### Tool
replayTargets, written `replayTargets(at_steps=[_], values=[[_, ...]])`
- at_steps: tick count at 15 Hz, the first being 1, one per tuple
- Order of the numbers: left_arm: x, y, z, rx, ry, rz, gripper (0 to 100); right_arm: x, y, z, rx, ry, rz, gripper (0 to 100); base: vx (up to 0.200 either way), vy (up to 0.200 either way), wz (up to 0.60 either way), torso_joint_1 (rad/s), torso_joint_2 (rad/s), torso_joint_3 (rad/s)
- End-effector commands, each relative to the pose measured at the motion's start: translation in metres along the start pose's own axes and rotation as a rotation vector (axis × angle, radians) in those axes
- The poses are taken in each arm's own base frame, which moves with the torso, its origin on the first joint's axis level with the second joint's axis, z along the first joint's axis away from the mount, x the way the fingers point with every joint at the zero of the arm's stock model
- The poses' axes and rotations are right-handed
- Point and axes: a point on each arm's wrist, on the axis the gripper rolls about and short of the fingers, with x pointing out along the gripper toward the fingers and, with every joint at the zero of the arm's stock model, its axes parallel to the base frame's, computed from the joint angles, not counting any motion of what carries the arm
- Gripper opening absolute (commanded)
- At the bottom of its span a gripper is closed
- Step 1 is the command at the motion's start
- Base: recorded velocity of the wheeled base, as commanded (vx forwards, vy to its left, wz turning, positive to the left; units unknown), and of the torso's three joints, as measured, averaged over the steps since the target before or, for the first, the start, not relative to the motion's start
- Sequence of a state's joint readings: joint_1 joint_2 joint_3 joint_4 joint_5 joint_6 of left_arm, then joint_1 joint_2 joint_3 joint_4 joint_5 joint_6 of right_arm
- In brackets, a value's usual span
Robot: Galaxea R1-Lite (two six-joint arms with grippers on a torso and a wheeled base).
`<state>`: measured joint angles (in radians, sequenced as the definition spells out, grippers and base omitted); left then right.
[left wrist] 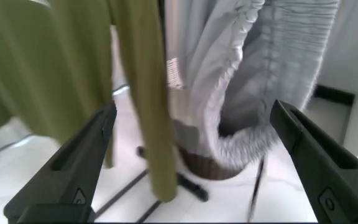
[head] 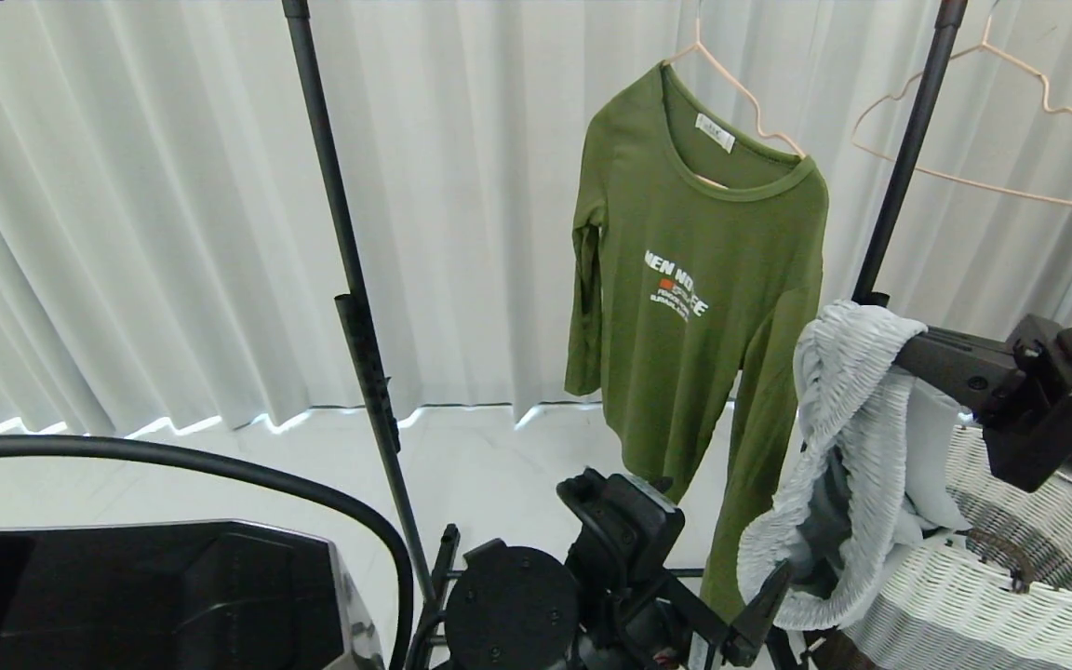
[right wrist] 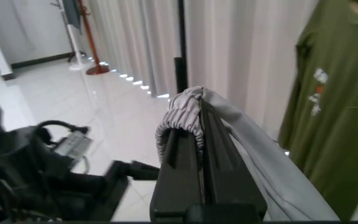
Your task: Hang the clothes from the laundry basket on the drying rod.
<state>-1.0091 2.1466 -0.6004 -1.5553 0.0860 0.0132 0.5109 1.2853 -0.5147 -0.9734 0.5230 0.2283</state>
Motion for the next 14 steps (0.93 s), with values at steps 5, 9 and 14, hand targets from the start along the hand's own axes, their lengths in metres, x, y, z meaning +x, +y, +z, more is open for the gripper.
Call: replayTargets(at_steps=[5,9,14], values=[[0.020,0.017,-0.029,-0.012,0.048,0.035,100,-0.002,0.009,-0.003,0.008,0.007,0.039,0,0.000,0.000,0.00,0.000,0.00,0.000],[0.020,0.016,-0.038,-0.011,0.077,0.021,100,-0.004,0.011,-0.003,0.006,0.002,0.044,0,0.000,0.000,0.00,0.000,0.00,0.000],[0.018,0.015,-0.041,-0.009,0.089,-0.027,0,-0.005,0.012,-0.003,0.005,0.001,0.045,0,0.000,0.000,0.00,0.000,0.00,0.000]])
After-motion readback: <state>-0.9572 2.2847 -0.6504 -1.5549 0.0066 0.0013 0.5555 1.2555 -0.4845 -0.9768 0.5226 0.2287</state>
